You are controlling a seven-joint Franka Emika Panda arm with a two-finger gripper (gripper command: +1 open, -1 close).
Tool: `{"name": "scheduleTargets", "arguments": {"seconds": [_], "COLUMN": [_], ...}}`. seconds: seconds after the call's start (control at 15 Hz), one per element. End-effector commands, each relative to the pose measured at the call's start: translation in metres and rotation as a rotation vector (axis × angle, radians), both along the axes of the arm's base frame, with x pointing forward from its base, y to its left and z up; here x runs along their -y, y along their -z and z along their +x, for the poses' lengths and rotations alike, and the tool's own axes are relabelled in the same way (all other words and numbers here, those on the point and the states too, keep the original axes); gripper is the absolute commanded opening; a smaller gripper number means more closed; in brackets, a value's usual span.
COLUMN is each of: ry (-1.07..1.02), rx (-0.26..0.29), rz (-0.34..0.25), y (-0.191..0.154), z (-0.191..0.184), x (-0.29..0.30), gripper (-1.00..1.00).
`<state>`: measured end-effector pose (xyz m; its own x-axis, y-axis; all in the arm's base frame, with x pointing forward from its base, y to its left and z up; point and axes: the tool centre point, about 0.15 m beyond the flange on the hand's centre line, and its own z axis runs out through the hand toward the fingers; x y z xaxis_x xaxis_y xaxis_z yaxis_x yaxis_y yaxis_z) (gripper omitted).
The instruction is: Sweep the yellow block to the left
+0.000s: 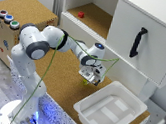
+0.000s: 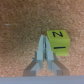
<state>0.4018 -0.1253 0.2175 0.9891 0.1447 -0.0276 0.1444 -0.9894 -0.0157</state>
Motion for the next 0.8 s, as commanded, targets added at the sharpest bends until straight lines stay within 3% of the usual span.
{"name": "scheduleTargets", "arguments": {"seconds": [0.0, 0.73], "ry": [-0.033, -0.047], "rx": [-0.006, -0.031], "rz": [0.040, 0.071], "y": [0.009, 0.011], "z": [0.014, 0.006], "x": [-0.025, -0.071], "gripper": [-1.00, -1.00]}}
